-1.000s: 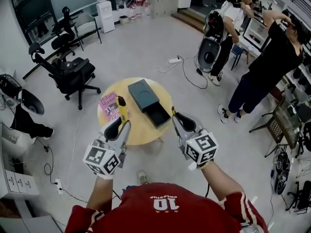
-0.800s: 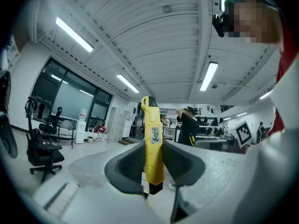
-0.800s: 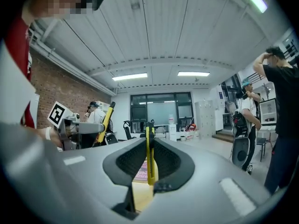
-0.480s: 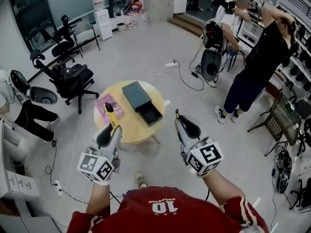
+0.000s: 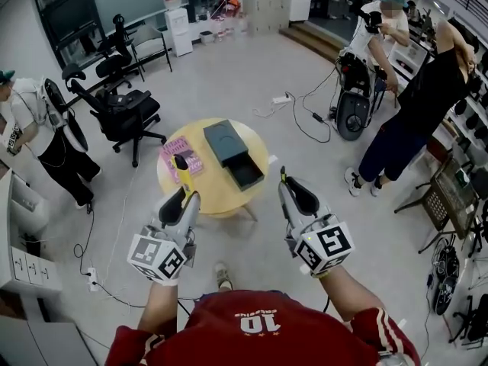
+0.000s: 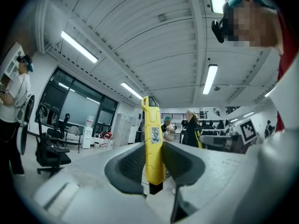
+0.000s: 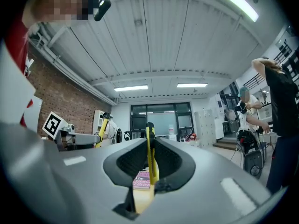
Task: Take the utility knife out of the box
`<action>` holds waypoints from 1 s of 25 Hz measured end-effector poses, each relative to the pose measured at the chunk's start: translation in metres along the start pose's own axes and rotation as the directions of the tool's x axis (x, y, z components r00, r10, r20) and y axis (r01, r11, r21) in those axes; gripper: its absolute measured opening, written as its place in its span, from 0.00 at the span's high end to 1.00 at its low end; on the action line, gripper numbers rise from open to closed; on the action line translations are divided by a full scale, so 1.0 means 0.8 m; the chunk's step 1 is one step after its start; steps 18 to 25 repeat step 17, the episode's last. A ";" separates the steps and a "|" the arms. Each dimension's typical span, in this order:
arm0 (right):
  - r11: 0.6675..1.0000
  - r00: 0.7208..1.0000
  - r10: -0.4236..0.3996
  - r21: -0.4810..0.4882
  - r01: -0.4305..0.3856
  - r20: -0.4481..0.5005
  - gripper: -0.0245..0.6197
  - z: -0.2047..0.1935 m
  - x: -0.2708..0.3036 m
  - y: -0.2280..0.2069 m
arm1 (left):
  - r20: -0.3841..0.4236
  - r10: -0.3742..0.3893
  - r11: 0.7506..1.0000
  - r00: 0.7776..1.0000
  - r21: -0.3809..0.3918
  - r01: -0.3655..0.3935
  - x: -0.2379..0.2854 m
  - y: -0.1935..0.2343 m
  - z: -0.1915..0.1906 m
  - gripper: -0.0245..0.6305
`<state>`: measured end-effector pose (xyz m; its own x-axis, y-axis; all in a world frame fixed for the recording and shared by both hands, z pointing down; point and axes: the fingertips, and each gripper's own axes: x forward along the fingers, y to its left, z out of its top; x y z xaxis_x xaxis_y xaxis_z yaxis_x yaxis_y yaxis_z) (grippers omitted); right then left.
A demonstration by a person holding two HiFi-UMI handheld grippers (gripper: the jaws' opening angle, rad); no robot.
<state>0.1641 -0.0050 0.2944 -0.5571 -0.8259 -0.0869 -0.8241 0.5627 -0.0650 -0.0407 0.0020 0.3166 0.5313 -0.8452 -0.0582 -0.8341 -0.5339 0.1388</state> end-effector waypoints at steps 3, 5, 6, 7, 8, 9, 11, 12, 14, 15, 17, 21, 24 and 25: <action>1.000 1.000 0.013 0.001 -0.013 -0.004 0.90 0.000 0.002 0.005 | -0.002 0.006 1.000 1.000 0.006 -0.006 -0.006 0.000 -0.001 0.77; 1.000 1.000 0.019 0.001 -0.019 -0.004 0.90 0.001 0.004 0.007 | -0.003 0.012 1.000 1.000 0.006 -0.012 -0.009 0.000 -0.001 0.77; 1.000 1.000 0.021 0.002 -0.021 -0.003 0.90 0.002 0.005 0.008 | -0.003 0.014 1.000 1.000 0.007 -0.014 -0.011 0.001 -0.001 0.77; 1.000 1.000 0.022 0.001 -0.022 -0.003 0.90 0.002 0.006 0.009 | -0.003 0.016 1.000 1.000 0.007 -0.016 -0.012 0.002 -0.001 0.77; 1.000 1.000 0.023 0.000 -0.023 -0.003 0.90 0.003 0.007 0.010 | -0.003 0.017 1.000 1.000 0.007 -0.017 -0.013 0.003 0.000 0.77; 1.000 1.000 0.025 -0.001 -0.025 -0.004 0.90 0.003 0.007 0.011 | -0.002 0.018 1.000 1.000 0.008 -0.018 -0.013 0.003 0.001 0.77; 1.000 1.000 0.029 -0.003 -0.029 -0.005 0.90 0.004 0.008 0.012 | 0.000 0.020 1.000 1.000 0.007 -0.020 -0.014 0.003 0.002 0.77; 1.000 1.000 0.030 -0.003 -0.030 -0.004 0.90 0.004 0.008 0.012 | 0.002 0.021 1.000 1.000 0.007 -0.021 -0.015 0.004 0.003 0.77; 0.999 0.999 0.031 -0.004 -0.031 -0.003 0.90 0.006 0.010 0.014 | 0.003 0.021 1.000 1.000 0.004 -0.021 -0.015 0.005 0.003 0.77; 0.999 0.999 0.032 -0.005 -0.032 -0.003 0.90 0.006 0.011 0.014 | 0.002 0.021 1.000 1.000 0.003 -0.021 -0.016 0.007 0.003 0.77; 0.999 0.999 0.034 -0.007 -0.034 -0.001 0.90 0.007 0.014 0.016 | 0.000 0.021 1.000 1.000 0.002 -0.021 -0.016 0.010 0.003 0.77; 0.999 0.999 0.034 -0.007 -0.034 -0.001 0.90 0.007 0.014 0.016 | 0.000 0.021 1.000 1.000 0.002 -0.021 -0.016 0.010 0.003 0.77; 0.999 0.999 0.034 -0.007 -0.034 -0.001 0.90 0.007 0.014 0.016 | 0.000 0.021 1.000 1.000 0.002 -0.021 -0.016 0.010 0.003 0.77; 0.999 0.999 0.034 -0.007 -0.034 -0.001 0.90 0.007 0.014 0.016 | 0.000 0.021 1.000 1.000 0.002 -0.021 -0.016 0.010 0.003 0.77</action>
